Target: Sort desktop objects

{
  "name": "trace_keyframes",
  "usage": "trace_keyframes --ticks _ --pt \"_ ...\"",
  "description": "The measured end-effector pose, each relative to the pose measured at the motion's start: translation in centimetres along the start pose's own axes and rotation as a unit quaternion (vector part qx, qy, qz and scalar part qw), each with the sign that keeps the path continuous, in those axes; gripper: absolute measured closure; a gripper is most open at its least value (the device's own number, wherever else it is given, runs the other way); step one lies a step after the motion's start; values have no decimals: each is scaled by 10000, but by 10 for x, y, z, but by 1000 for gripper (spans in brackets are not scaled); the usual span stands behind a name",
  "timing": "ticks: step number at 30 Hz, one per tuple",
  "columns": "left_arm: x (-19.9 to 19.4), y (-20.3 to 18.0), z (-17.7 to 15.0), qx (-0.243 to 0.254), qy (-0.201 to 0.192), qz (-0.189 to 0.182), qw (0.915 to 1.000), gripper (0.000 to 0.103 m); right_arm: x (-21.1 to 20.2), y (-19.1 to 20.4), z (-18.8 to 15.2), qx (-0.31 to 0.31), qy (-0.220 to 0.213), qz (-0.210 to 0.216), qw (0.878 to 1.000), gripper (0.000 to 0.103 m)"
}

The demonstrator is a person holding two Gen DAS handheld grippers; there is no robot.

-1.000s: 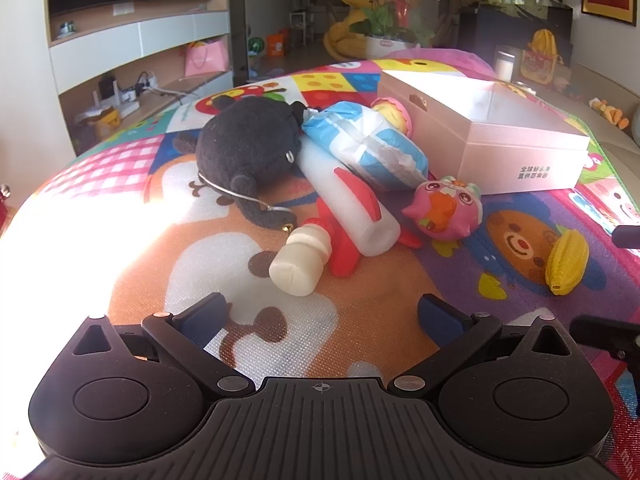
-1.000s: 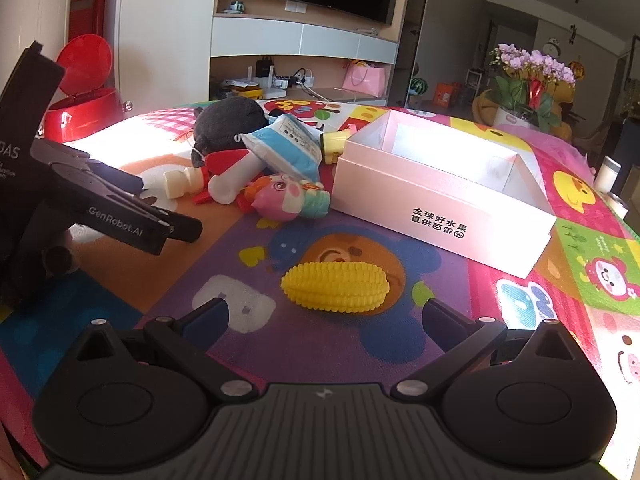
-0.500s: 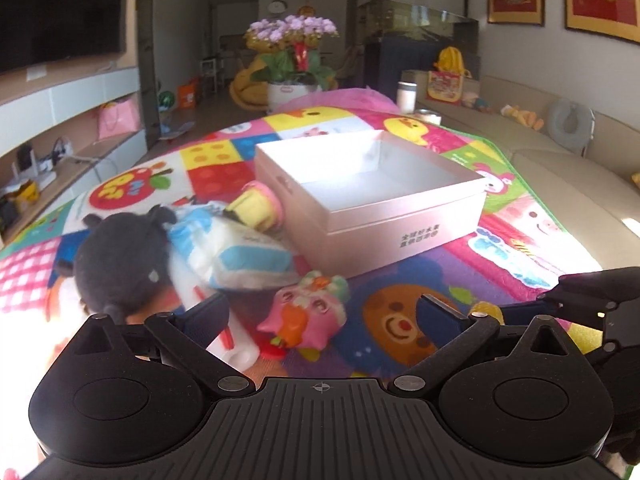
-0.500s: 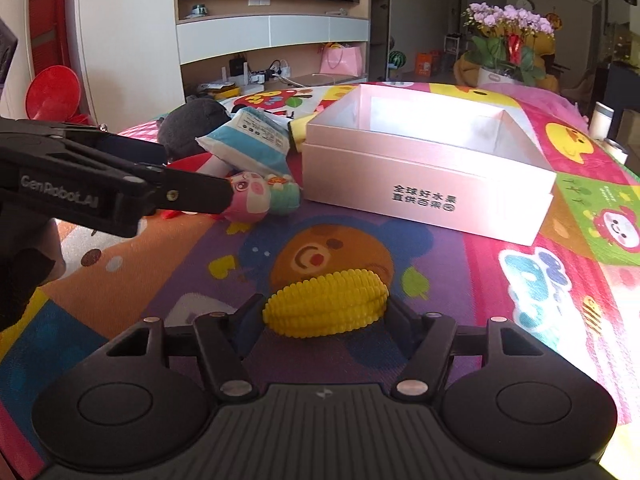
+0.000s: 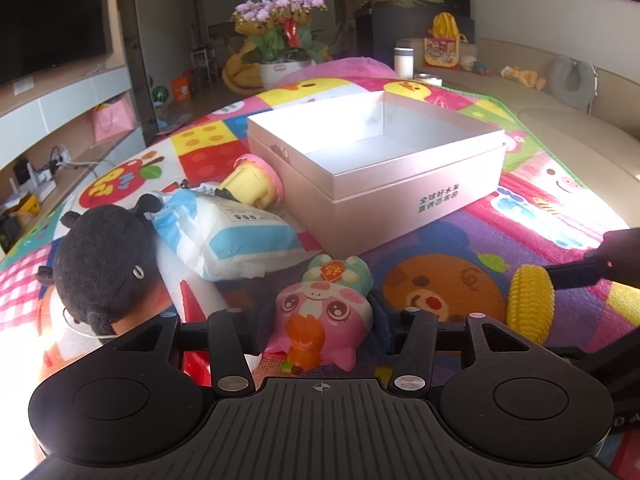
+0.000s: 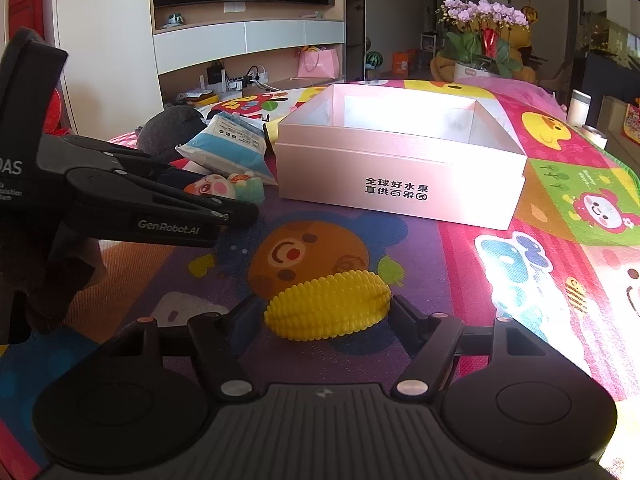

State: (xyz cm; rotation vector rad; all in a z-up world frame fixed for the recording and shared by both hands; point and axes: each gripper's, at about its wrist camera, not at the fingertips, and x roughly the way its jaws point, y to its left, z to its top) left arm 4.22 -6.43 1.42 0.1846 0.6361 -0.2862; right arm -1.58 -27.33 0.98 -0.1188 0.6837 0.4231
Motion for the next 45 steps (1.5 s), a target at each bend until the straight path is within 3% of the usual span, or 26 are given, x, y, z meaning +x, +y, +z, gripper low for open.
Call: trace_keyframes --ticks 6,10,16,20,24,26,27,28,29,31,35,39,45 --pt "-35 -11 -19 112 141 -364 9992 49 0 0 1 -19 1 -10 10000 33" --pt "-53 -20 -31 203 246 -515 9982 49 -3 3 1 -91 43 -26 9999 38" --pt "-73 -28 -26 323 -2 -627 9975 49 -33 10 1 -453 111 -57 9989 38" --pt "-76 -23 14 238 -641 -560 9961 49 -67 4 11 -658 -238 -310 9971 38" --pt "-64 -11 79 -124 -1391 -526 9888 49 -77 -6 37 -751 -762 -760 9914 38" --pt "-49 -4 120 -258 -1667 -550 9841 35 -70 -7 56 -914 -1072 -1054 9844 38" --pt "-41 -1 138 -281 -1741 -504 9830 16 -65 -8 67 -963 -1251 -1204 9801 38" --pt "-36 2 151 -338 -1826 -396 9818 7 -57 -9 79 -970 -1461 -1358 9751 38" --pt "-33 6 161 -391 -1861 -286 9813 7 -50 -11 88 -963 -1636 -1482 9706 37" --pt "-34 17 169 -495 -1805 -135 9822 7 -30 -15 106 -988 -1745 -1616 9663 23" --pt "-45 42 136 -676 -1686 182 9832 3 -9 -32 110 -883 -1577 -1443 9729 19" --pt "-43 57 81 -715 -1145 301 9904 3 16 -61 99 -12 -1105 -1240 9861 16" --pt "-55 75 1 -1035 -459 382 9928 2 53 -86 93 659 -920 -1279 9853 16"
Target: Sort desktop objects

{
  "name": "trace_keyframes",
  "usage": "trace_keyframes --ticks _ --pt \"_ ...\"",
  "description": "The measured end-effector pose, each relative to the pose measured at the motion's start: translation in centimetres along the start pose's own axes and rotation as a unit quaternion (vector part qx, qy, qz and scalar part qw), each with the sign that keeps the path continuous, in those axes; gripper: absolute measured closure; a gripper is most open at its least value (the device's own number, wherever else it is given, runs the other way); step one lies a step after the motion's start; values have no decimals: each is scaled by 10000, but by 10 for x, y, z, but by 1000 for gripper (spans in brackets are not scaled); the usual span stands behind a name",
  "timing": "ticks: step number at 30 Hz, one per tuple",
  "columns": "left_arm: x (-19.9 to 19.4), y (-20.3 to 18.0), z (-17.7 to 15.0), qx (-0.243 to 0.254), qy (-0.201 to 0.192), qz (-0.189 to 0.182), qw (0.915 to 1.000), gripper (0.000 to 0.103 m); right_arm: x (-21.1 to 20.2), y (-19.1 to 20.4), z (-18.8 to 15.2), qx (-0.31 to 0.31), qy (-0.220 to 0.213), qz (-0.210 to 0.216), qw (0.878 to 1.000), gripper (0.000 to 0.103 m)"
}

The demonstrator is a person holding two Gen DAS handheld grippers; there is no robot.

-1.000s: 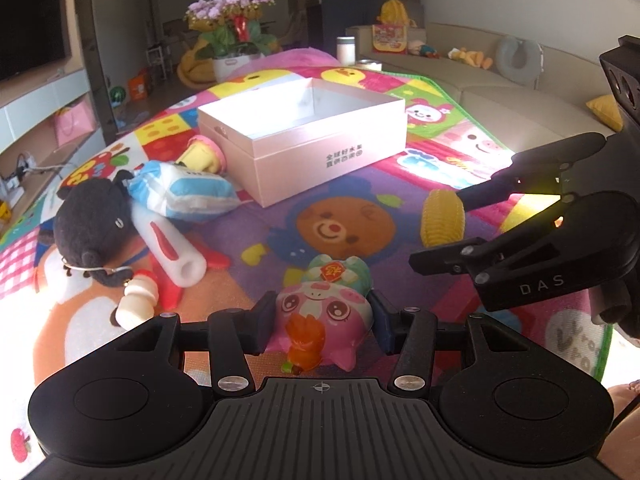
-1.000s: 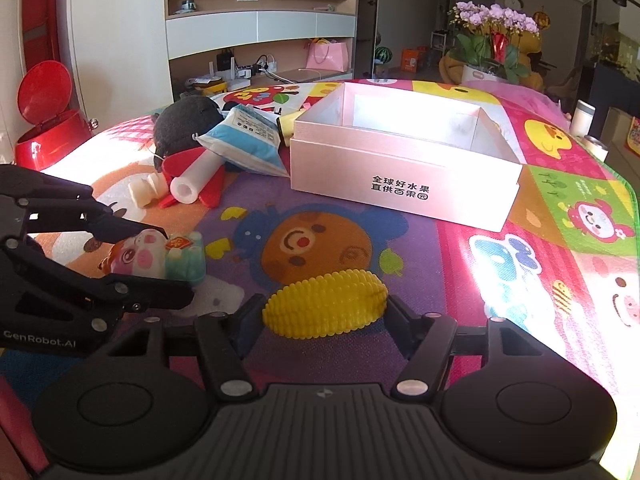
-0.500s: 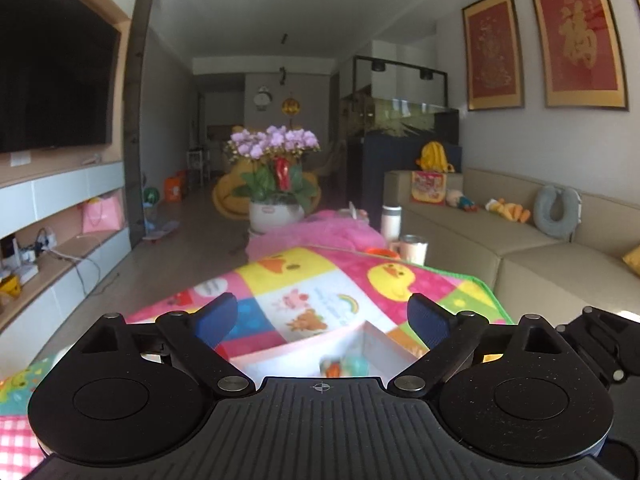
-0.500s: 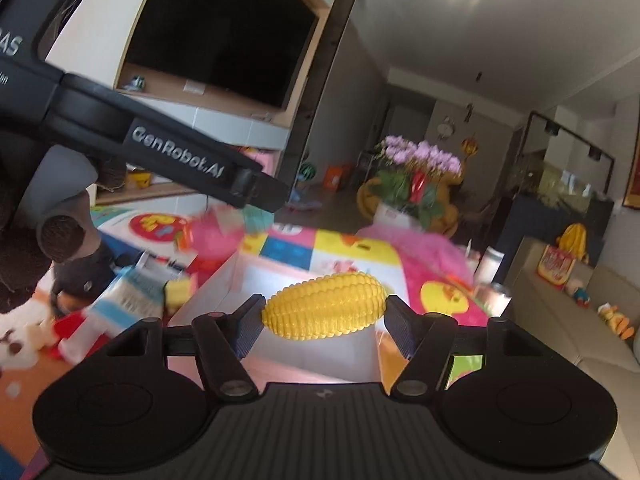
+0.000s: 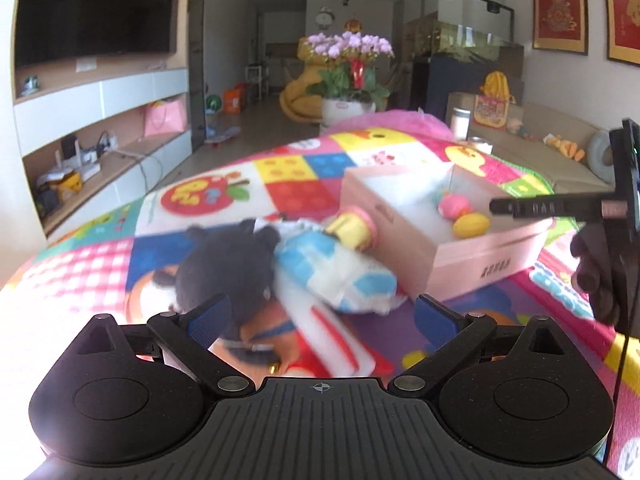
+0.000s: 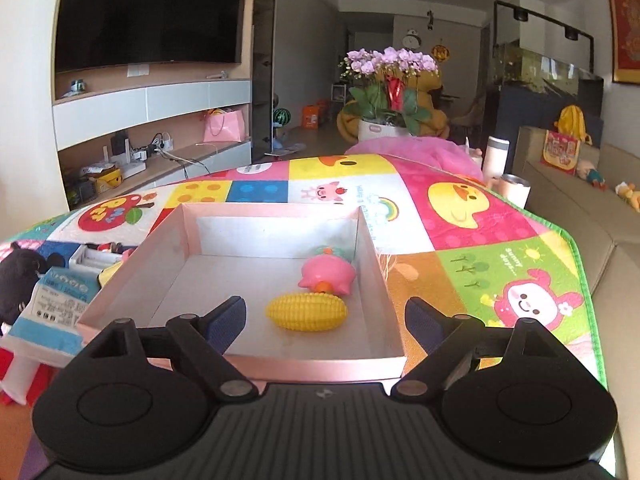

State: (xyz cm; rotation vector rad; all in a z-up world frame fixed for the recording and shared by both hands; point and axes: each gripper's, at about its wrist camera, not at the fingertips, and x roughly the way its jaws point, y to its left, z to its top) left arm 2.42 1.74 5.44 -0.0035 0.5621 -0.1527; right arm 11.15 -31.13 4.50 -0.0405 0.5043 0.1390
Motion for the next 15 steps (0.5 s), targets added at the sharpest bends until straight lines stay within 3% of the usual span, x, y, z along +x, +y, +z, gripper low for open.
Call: trace_keyframes --ticks 2,5,8,15 --pt "-6 9 -14 -134 104 28 9999 2 12 -8 6 235 51 34 9997 17" --pt "-15 16 -32 -109 141 144 9997 1 30 -9 18 263 297 128 9991 33" --pt "-17 21 -41 -30 177 268 9995 1 43 1 26 83 384 82 9992 34" --pt "-15 23 -46 -130 364 318 9987 1 53 37 33 -146 444 416 9980 34"
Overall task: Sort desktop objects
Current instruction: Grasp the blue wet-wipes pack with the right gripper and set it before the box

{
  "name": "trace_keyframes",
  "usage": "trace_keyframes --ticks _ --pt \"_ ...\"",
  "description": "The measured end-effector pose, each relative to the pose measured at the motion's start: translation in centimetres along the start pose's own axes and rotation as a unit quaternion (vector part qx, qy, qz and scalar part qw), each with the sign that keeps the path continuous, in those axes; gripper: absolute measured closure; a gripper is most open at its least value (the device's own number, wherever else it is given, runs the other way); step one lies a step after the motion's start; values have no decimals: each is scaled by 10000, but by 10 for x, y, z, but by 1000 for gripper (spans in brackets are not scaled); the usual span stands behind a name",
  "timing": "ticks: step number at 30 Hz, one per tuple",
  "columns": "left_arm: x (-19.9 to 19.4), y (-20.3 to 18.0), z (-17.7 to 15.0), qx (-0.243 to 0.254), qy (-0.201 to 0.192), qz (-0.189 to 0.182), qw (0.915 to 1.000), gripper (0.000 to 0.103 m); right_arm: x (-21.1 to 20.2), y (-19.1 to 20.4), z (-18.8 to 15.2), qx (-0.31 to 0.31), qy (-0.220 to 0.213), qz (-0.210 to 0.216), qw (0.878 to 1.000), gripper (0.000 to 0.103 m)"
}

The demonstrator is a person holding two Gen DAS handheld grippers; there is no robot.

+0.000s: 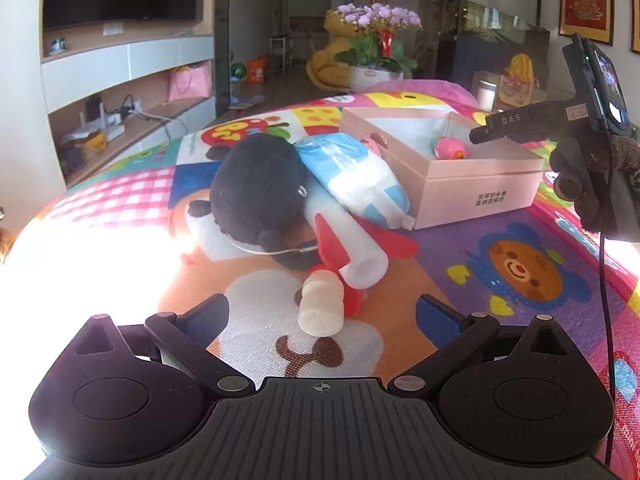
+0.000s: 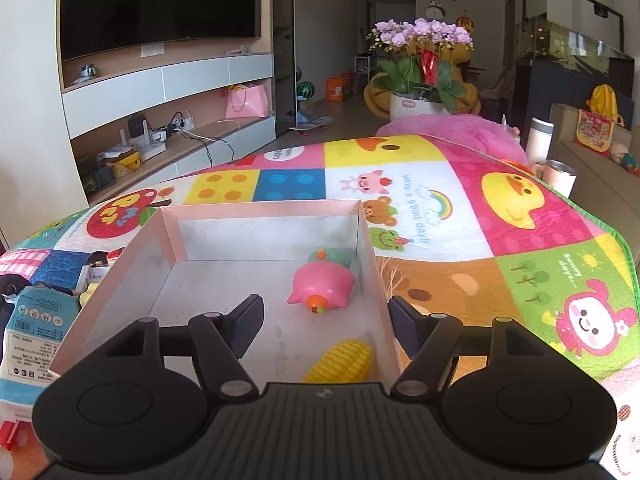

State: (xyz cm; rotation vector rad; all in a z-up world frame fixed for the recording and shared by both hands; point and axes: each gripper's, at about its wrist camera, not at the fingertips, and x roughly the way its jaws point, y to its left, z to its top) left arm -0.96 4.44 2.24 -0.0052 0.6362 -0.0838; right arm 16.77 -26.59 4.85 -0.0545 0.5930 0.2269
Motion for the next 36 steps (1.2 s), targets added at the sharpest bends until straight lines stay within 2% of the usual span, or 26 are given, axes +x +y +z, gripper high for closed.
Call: trace_keyframes --ticks 4,6,7,9,13,14,15,17,18,21,24,28,30,33,34,36 --pt "4 2 0 17 73 153 9999 1 -25 18 0 -257 -475 -152 9984 32" --pt "8 2 2 39 98 213 9997 1 -49 32 -2 -506 -774 -98 9957 26" --pt "10 1 3 73 98 265 9996 1 -59 39 -5 -616 -859 -18 9944 22" --pt "14 -1 5 190 95 449 9988 1 -79 55 -10 -876 -910 313 9915 21" --pt "17 8 10 273 -4 1087 9937 0 -101 91 -29 -1323 -830 860 9840 21" --pt "17 15 11 183 -17 1222 9923 0 -104 102 -34 -1466 -826 955 9811 24" --pt "16 22 13 78 -36 1398 9901 0 -106 111 -38 -1588 -813 1035 9785 35" --pt "13 37 16 -116 -74 1710 9852 1 -106 128 -43 -1760 -722 1224 9741 50" --pt "11 43 17 -221 -85 1787 9836 1 -105 136 -43 -1785 -673 1300 9730 50" --pt "1 56 19 -448 -114 1670 9849 1 -97 157 -37 -1727 -635 1469 9719 50" --pt "-9 57 15 -434 -137 1515 9874 0 -78 178 -29 -1686 -443 1564 9722 47" --pt "-21 51 5 -340 -115 1002 9943 0 -48 201 -29 -1801 -194 1430 9730 46" --pt "-24 45 -1 -215 -86 709 9972 0 -34 204 -29 -1703 -26 1385 9756 44" --pt "-24 39 -6 -96 -49 554 9984 0 -25 197 -31 -1435 120 1485 9784 39" --pt "-22 38 -7 -114 -30 539 9985 0 -25 194 -31 -1360 185 1524 9787 39" --pt "-20 38 -8 -180 -1 529 9984 0 -29 188 -33 -1253 290 1637 9781 47"
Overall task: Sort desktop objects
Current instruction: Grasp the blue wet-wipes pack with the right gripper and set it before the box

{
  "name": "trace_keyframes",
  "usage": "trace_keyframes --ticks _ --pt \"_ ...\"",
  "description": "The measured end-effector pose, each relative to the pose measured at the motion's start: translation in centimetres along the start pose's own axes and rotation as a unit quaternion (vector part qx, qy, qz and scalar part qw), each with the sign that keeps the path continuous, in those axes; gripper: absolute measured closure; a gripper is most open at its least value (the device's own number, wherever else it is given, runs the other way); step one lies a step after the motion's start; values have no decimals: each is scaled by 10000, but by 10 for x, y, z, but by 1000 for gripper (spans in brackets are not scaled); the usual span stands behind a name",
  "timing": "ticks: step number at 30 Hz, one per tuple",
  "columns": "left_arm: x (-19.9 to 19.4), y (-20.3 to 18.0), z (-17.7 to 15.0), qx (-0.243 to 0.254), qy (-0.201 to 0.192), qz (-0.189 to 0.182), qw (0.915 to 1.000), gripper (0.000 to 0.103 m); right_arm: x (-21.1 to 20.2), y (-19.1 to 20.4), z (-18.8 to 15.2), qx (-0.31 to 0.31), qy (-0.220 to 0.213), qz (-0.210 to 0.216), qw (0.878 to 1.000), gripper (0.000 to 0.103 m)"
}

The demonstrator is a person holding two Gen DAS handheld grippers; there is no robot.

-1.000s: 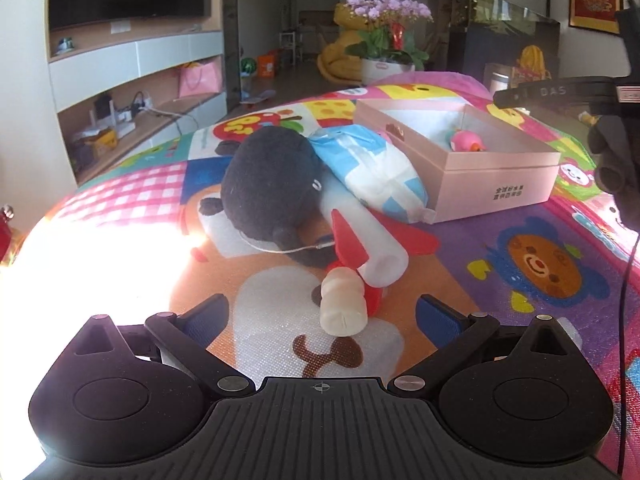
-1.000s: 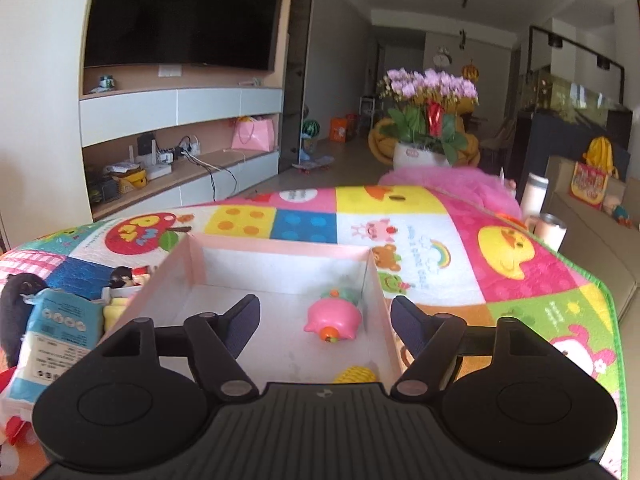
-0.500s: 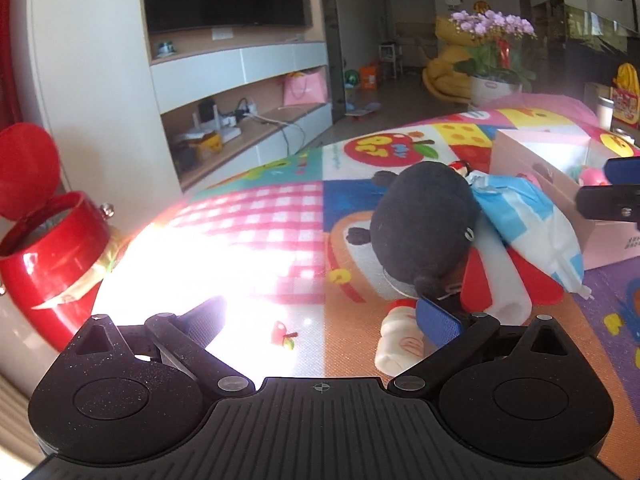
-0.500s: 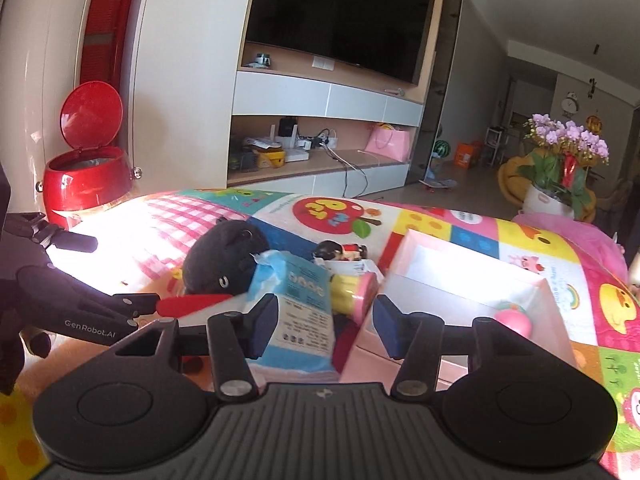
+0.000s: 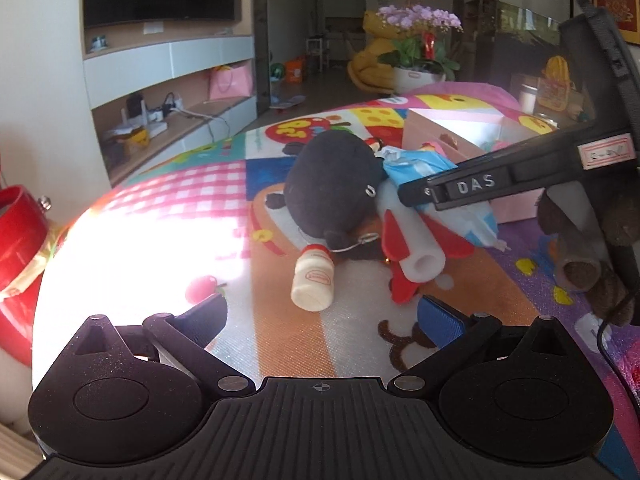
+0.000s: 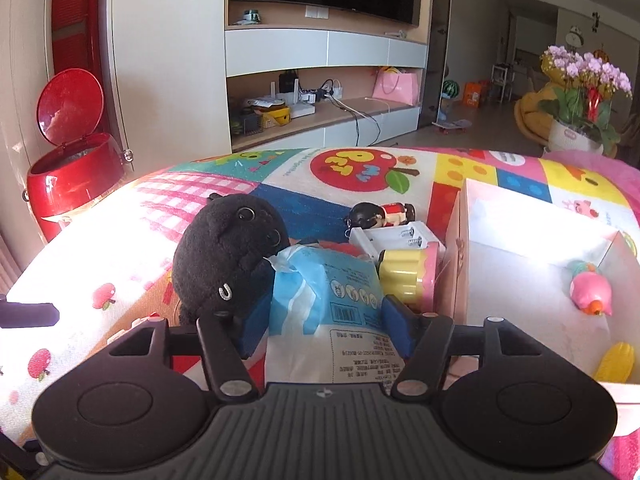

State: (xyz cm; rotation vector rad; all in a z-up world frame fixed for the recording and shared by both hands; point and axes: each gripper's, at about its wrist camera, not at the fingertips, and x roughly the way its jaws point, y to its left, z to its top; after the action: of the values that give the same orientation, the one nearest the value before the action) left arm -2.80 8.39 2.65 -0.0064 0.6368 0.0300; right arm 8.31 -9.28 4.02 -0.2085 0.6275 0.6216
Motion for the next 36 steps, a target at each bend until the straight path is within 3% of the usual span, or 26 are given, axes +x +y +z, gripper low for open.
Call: trace_keyframes --ticks 4,8,10,14,15,18,20,23,30,32,36 --pt "1 -2 0 26 17 -29 10000 0 -27 4 -16 -199 217 460 9985 48" --pt "2 -5 1 76 54 -32 10000 0 -62 13 -46 -711 362 597 9950 48" --pt "2 -6 2 63 57 -72 9999 0 -79 13 -60 -972 365 456 9936 48" --pt "6 -18 7 116 46 -201 9997 0 -103 7 -88 -1732 329 -508 9830 47" --pt "8 -24 10 191 41 -241 9995 0 -105 2 -93 -1731 348 -677 9820 41" --pt "17 -43 15 510 52 -320 9982 0 -116 -22 -101 -1252 368 -948 9869 18" --pt "27 -53 19 801 70 -157 9966 0 -123 -35 -103 -919 372 -977 9903 15" --pt "42 -54 24 1161 29 424 9923 0 -132 -47 -108 -724 335 -1195 9896 12" --pt "45 -23 39 970 -101 995 9902 0 -129 -81 -110 -19 332 -1844 9823 9" --pt "35 -20 37 937 -167 832 9920 0 -123 -87 -109 282 437 -1748 9832 7" --pt "22 -16 23 722 -47 601 9956 0 -119 -92 -115 797 658 -1140 9881 3"
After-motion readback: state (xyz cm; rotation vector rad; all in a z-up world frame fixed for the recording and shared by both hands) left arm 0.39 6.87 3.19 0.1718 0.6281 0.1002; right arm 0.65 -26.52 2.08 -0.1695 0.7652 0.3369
